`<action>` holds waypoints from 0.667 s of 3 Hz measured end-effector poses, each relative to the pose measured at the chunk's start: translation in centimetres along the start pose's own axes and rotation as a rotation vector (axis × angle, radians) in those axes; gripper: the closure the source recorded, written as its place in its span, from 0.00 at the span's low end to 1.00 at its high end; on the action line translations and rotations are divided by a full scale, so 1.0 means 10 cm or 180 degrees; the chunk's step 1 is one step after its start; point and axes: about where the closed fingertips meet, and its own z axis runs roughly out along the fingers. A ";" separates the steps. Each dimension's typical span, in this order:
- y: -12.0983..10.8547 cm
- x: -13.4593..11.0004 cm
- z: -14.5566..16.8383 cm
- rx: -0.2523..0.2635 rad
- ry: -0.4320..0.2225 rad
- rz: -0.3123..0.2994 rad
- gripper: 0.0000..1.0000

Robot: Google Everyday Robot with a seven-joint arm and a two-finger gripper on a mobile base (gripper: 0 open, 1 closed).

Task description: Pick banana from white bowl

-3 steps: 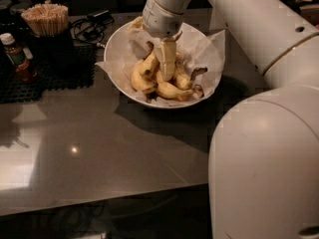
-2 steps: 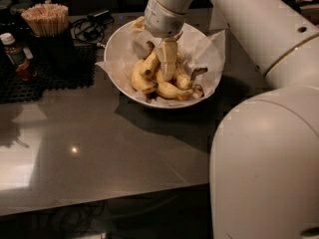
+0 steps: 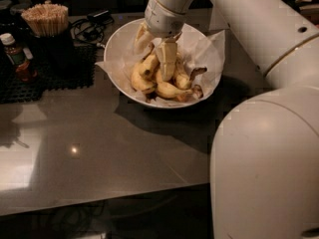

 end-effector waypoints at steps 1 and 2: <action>0.06 0.02 -0.04 0.0000 0.0000 0.0000 0.64; 0.10 0.02 -0.07 0.0000 0.0000 0.0000 0.88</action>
Offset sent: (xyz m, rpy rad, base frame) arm -0.0142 -0.0326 0.0264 0.1082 -0.0969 -0.0912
